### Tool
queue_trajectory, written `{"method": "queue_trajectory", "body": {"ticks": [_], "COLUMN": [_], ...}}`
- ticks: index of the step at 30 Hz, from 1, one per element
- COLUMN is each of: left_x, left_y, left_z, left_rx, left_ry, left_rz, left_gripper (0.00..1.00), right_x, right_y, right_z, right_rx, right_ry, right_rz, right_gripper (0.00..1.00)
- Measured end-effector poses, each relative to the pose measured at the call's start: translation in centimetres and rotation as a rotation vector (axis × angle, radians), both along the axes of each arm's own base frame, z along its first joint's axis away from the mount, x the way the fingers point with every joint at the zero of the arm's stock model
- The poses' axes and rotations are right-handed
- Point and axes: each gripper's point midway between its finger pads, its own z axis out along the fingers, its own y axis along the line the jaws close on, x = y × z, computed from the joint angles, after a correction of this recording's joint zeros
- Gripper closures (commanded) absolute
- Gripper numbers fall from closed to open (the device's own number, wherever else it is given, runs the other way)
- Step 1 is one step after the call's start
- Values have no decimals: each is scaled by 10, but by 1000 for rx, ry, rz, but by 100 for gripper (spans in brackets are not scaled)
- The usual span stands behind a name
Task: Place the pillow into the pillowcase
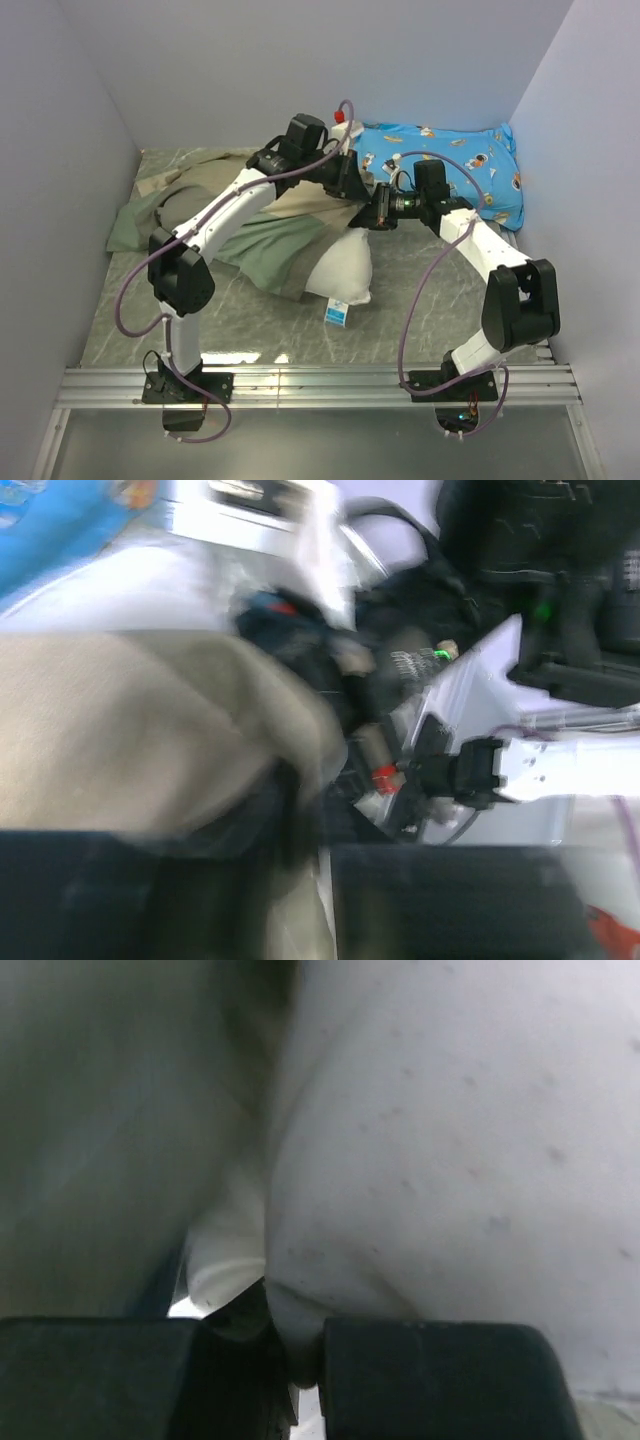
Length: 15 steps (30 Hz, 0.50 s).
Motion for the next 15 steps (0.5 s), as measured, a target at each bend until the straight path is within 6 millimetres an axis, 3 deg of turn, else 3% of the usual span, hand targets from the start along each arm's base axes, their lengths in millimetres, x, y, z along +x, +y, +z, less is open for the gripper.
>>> {"method": "queue_trajectory", "body": {"ticks": [2,4,6,8,10,12,15], "left_x": [17,28,28,10,-24,-55,-80], "left_y": [17,40,74,112,145,170,191], "left_z": [-9,-20,-30,-34,-34,-27,-30], "left_rx": [15,61,135,217,284,331,383], "left_ry": [6,-21,-67,-157,-240,-325,-423], "left_rz": [35,85,146,200,206,201,199], "left_gripper": [36,24,18,15,16,16,15], "right_x": [-1,-4,-3,-3,-1,2,4], "right_y": [0,0,1,0,-4,-6,-8], "right_z": [-9,-20,-30,-39,-46,-49,-49], "right_rx": [-3,-8,-6,2,7,10,16], "right_ry": [10,40,66,92,118,137,143], "right_rz": [-7,-8,-12,-22,-42,-59,-70], "right_gripper": [100,100,100,100,100,100,100]}}
